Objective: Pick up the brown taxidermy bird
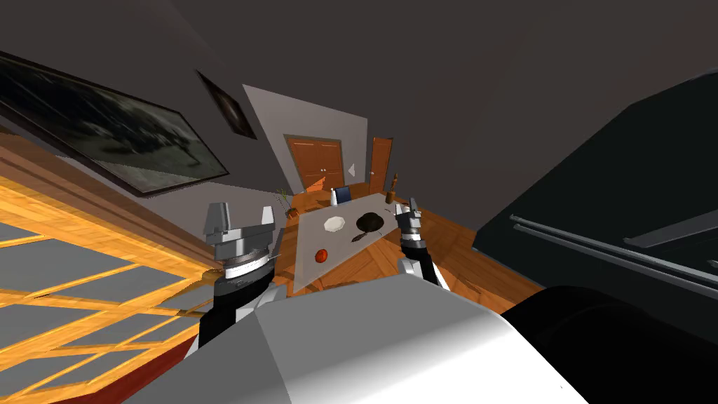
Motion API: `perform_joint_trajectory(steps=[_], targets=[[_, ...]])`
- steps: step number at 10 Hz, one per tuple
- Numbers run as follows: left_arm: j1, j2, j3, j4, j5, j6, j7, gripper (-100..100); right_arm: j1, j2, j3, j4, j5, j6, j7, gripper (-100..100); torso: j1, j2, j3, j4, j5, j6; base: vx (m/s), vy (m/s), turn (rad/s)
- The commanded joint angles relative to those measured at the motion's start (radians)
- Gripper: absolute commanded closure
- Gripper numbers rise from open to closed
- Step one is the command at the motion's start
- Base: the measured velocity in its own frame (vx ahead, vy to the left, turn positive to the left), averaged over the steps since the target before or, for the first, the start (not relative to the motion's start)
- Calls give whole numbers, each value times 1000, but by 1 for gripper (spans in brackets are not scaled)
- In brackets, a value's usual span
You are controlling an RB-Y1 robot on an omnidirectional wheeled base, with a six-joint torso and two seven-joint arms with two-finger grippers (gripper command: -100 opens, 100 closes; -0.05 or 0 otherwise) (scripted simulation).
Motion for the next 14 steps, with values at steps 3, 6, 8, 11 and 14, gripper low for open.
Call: perform_joint_trajectory(steps=[3, 6, 8, 11, 14], targets=[[0, 0, 0, 0, 0, 0, 0, 0, 0, -98, 2, 44, 42, -17, 21, -100, 1, 4, 2, 1, 0, 0, -65, 19, 118], [0, 0, 0, 0, 0, 0, 0, 0, -1, -189, 14, 120, 96, -26, 46, -100, 1, 8, 5, 2, 0, 0, -126, 25, 152], [0, 0, 0, 0, 0, 0, 0, 0, -2, -228, 23, 158, 118, -26, 55, -100, -1, 10, 6, 2, 0, 0, -128, -5, 141], [0, 0, 0, 0, 0, 0, 0, 0, -7, -298, 49, 236, 164, -22, 76, -100, 0, 5, 3, 1, 0, 0, -83, 12, 136], [0, 0, 0, 0, 0, 0, 0, 0, -11, -333, 67, 292, 189, -17, 87, -100, -1, 5, 3, 1, 0, 0, -65, 8, 124]])
